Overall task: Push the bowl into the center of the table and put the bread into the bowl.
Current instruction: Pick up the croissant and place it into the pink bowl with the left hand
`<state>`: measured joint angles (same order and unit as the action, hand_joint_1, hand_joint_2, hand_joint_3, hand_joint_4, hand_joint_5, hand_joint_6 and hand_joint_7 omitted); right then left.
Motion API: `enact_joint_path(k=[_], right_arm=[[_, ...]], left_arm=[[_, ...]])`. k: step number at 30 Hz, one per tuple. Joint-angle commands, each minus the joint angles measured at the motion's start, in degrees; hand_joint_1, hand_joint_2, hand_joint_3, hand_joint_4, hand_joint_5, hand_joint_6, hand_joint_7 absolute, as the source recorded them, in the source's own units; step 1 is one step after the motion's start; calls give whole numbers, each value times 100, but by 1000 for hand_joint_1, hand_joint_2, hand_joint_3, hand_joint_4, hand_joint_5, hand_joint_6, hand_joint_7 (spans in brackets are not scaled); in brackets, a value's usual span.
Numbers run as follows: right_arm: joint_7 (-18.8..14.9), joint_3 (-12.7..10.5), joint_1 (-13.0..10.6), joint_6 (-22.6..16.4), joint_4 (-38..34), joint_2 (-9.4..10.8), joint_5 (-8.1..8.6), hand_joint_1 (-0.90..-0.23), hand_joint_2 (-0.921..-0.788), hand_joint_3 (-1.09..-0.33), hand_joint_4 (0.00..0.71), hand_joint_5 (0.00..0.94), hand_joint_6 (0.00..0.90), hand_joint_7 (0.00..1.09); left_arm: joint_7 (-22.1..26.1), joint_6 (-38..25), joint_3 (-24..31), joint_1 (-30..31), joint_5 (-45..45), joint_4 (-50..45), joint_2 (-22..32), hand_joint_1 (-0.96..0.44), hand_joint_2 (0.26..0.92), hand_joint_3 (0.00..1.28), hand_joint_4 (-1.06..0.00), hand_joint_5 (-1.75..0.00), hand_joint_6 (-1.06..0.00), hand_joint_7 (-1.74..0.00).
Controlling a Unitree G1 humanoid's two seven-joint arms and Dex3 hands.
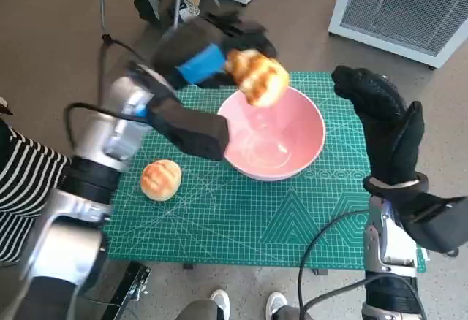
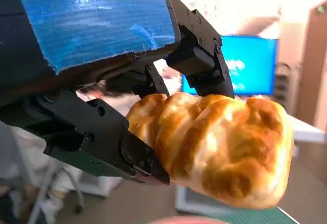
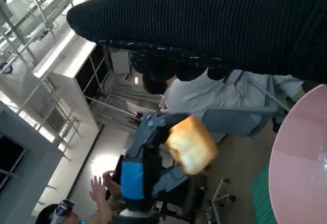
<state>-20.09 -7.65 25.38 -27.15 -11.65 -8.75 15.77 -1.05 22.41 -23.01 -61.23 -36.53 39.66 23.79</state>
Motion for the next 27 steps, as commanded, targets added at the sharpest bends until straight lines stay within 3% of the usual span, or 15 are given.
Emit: enact_joint_path(k=[1, 15, 19, 21, 22, 23, 25, 26, 27], right_arm=[[-52, -35, -141, -8, -97, 7, 39, -682, -921, -709, 205, 0, 159, 331], [-18, -70, -224, -48, -31, 27, 28, -684, -921, -709, 206, 1, 156, 336], [-18, -72, -252, -55, -7, 33, 33, -685, -921, -709, 205, 0, 155, 337], [-21, -74, -264, -59, 2, 36, 39, -686, -921, -709, 203, 0, 154, 338], [-24, -76, -269, -60, 5, 37, 44, -686, -921, -709, 202, 0, 154, 338], [-25, -78, -277, -60, 15, 38, 49, -686, -921, -709, 202, 0, 154, 338], [-25, -83, -283, -62, 26, 40, 52, -686, -921, -709, 201, 0, 153, 339], [-24, -84, -284, -63, 28, 41, 52, -686, -921, -709, 201, 0, 153, 339], [-27, -90, -290, -64, 35, 38, 58, -686, -921, -709, 200, 0, 152, 339]], left_arm=[[-23, 104, -239, -131, -163, 497, -333, 0, 919, 20, -794, -1044, -631, -1163], [-168, -69, -913, -472, -807, 1670, -1065, 1, 920, 92, -689, -1232, -581, -1146], [-232, -122, -1100, -496, -968, 1983, -1210, 1, 921, 158, -613, -1356, -514, -1163], [-214, -163, -1170, -481, -1013, 2095, -1259, 0, 921, 220, -551, -1377, -426, -1294], [-199, -180, -1197, -469, -1024, 2133, -1274, -6, 899, 211, -501, -1225, -393, -1174], [-167, -195, -1226, -450, -1034, 2160, -1280, -16, 881, 169, -486, -891, -398, -898], [-120, -216, -1264, -434, -1055, 2197, -1276, -56, 873, 96, -466, -480, -410, -540], [-102, -225, -1279, -431, -1063, 2209, -1271, -114, 868, 63, -430, -308, -401, -377], [-68, -261, -1312, -424, -1096, 2192, -1246, -135, 867, 51, -417, -247, -399, -319]])
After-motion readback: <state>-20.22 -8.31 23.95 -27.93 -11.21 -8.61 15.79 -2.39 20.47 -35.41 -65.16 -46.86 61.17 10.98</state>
